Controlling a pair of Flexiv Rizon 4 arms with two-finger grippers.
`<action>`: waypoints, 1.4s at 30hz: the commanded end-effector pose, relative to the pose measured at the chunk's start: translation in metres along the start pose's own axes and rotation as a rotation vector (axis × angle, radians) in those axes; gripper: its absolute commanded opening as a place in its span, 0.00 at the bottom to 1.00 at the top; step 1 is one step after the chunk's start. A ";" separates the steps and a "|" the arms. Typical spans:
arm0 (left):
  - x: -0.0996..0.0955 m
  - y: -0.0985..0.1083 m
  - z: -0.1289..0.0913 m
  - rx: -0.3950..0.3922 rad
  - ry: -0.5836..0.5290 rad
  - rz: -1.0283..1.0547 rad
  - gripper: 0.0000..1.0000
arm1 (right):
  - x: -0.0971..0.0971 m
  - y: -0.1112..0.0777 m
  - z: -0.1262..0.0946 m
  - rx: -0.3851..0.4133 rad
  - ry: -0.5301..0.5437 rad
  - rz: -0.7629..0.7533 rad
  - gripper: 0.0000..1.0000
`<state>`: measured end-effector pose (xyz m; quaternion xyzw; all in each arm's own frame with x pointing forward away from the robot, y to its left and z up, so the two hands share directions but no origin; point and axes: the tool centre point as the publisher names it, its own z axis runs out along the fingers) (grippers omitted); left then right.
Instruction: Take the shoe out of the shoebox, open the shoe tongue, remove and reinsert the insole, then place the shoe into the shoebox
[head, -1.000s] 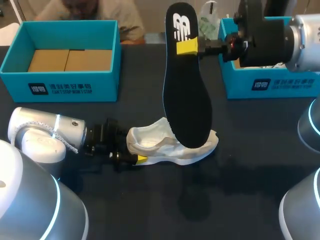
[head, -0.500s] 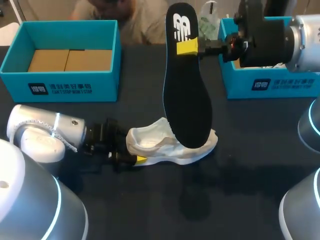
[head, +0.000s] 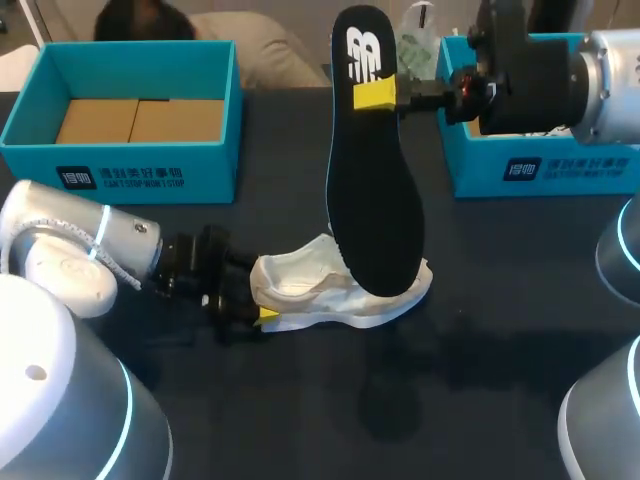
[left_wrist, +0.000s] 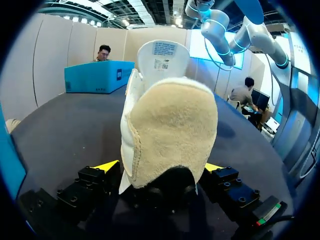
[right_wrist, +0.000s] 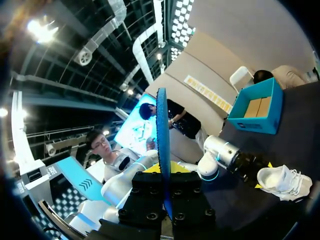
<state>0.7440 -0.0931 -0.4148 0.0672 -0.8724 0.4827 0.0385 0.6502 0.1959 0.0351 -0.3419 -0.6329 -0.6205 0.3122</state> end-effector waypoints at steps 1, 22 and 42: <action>0.006 -0.015 -0.015 -0.105 -0.003 -0.008 1.00 | 0.000 0.000 0.002 -0.001 -0.002 0.001 0.00; 0.012 -0.033 -0.035 -0.274 -0.067 0.001 1.00 | 0.000 0.000 0.002 -0.001 -0.002 0.001 0.00; 0.008 -0.072 -0.046 -0.595 -0.090 -0.011 1.00 | 0.000 0.000 0.002 -0.001 -0.002 0.001 0.00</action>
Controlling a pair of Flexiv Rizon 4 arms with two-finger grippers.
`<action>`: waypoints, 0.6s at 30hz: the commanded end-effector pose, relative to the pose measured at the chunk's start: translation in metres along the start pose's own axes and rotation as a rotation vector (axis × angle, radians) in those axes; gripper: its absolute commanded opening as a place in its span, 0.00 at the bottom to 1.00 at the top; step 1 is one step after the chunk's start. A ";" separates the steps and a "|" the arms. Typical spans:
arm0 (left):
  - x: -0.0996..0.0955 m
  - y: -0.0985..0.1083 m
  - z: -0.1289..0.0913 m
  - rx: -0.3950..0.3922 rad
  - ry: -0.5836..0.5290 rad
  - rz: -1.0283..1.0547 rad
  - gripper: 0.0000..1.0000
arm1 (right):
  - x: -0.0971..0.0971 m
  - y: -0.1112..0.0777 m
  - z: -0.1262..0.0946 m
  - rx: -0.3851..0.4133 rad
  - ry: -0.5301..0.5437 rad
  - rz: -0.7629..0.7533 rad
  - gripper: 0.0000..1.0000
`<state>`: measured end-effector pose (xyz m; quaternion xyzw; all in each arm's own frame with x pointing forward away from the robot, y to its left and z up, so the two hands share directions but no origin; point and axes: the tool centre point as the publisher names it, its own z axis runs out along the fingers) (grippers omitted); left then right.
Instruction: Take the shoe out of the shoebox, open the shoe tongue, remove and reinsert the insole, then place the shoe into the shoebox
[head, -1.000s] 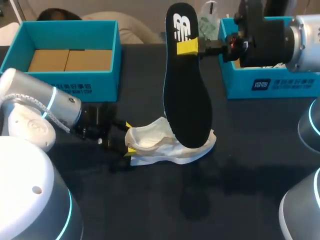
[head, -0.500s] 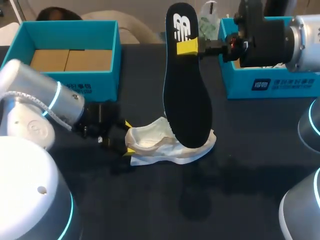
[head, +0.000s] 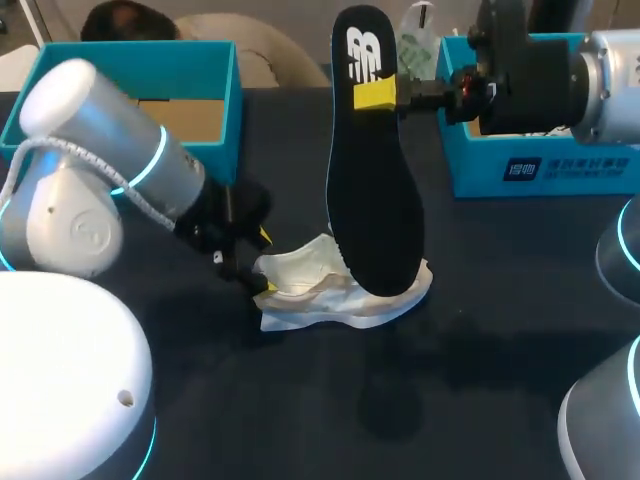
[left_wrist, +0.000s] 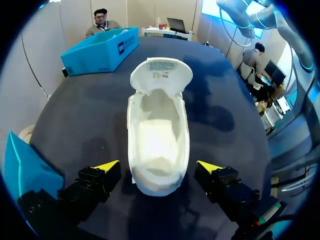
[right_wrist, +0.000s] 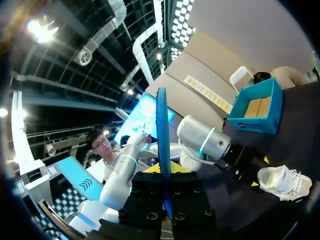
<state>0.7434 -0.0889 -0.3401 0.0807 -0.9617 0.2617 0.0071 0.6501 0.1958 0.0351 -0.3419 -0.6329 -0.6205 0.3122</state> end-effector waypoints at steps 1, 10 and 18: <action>-0.003 -0.010 -0.009 -0.152 0.013 0.001 1.00 | 0.000 0.000 0.002 -0.001 -0.002 0.001 0.00; 0.004 -0.020 -0.015 -0.247 0.064 0.009 1.00 | 0.000 0.000 0.002 -0.001 -0.002 0.001 0.00; 0.004 -0.020 -0.015 -0.247 0.064 0.009 1.00 | 0.000 0.000 0.002 -0.001 -0.002 0.001 0.00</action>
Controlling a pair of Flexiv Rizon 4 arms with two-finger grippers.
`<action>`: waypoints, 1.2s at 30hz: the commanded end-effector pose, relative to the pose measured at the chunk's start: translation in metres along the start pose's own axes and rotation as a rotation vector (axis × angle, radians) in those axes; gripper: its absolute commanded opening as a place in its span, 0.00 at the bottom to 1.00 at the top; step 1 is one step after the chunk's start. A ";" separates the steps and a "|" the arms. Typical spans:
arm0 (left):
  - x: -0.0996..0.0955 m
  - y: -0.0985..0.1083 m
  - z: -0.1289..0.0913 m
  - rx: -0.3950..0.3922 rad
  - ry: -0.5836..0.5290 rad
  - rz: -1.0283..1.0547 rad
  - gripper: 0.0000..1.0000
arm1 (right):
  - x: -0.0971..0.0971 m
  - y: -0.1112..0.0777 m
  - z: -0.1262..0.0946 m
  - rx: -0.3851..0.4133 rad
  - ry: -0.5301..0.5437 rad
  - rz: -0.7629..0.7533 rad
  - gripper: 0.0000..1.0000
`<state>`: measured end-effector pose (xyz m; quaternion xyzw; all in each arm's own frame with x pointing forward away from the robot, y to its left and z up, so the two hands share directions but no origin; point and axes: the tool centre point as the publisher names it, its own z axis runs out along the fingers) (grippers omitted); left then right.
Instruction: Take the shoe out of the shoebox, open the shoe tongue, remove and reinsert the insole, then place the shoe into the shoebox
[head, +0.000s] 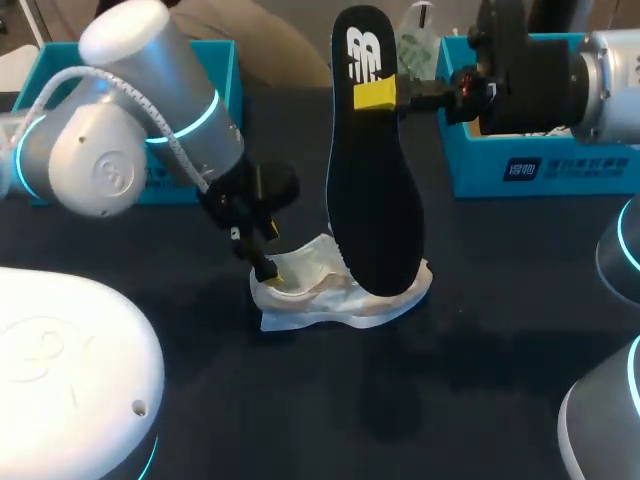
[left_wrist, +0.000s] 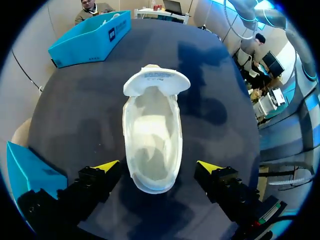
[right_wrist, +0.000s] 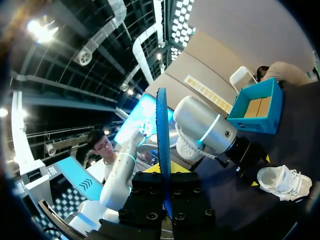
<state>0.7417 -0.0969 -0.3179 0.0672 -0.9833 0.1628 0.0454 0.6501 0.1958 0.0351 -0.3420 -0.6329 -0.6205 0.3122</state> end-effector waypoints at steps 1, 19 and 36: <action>0.000 -0.002 0.000 -0.039 -0.001 0.000 1.00 | 0.000 0.000 0.002 -0.001 -0.002 0.001 0.00; 0.001 -0.010 0.011 -0.168 -0.042 -0.004 1.00 | 0.000 0.000 0.002 -0.001 -0.002 0.001 0.00; -0.025 -0.025 0.026 -0.184 -0.062 0.007 1.00 | 0.000 0.000 0.002 -0.001 -0.002 0.001 0.00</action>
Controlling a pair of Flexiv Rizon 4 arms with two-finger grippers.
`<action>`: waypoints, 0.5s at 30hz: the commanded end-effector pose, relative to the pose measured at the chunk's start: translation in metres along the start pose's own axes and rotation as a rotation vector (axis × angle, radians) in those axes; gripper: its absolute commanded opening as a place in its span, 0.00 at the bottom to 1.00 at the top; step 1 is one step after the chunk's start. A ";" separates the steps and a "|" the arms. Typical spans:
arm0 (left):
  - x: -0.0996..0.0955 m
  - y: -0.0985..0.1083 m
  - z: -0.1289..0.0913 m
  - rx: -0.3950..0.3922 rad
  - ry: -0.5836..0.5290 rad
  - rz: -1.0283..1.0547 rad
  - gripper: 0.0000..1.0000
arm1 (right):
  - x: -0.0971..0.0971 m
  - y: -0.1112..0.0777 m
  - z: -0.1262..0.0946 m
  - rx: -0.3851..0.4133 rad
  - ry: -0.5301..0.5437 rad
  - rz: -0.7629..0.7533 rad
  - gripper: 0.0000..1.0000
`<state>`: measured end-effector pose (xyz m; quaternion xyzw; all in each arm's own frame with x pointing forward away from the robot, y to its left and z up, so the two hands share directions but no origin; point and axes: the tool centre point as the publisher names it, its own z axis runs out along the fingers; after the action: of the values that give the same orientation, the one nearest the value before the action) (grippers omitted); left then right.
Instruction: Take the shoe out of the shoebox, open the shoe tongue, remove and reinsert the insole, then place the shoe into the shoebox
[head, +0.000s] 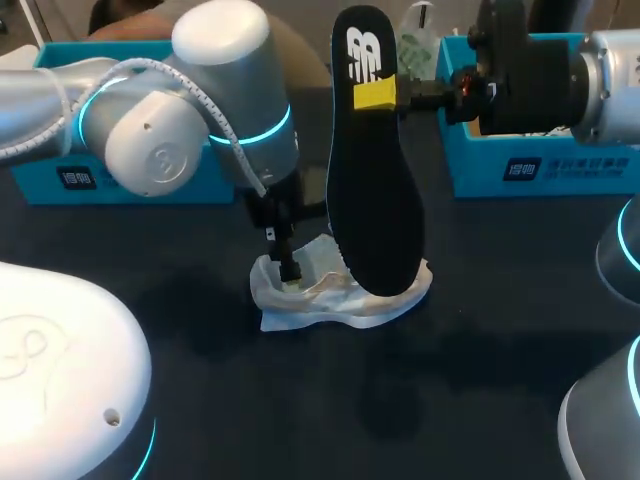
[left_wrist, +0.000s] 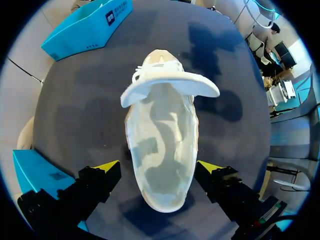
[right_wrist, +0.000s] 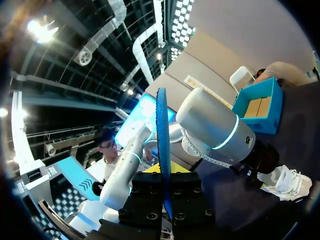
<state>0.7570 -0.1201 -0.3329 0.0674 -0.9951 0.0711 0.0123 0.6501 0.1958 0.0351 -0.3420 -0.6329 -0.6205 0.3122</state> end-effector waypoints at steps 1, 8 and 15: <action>-0.014 -0.009 0.006 -0.009 0.014 0.002 1.00 | 0.000 0.000 0.002 -0.001 -0.002 0.001 0.00; -0.033 -0.025 0.019 0.017 0.005 0.000 1.00 | 0.000 0.000 0.002 -0.001 -0.002 0.001 0.00; -0.045 -0.042 0.039 0.002 0.009 -0.009 1.00 | 0.000 0.000 0.002 -0.001 -0.002 0.001 0.00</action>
<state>0.7985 -0.1464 -0.3544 0.0719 -0.9941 0.0805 0.0120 0.6501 0.1958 0.0351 -0.3419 -0.6329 -0.6205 0.3122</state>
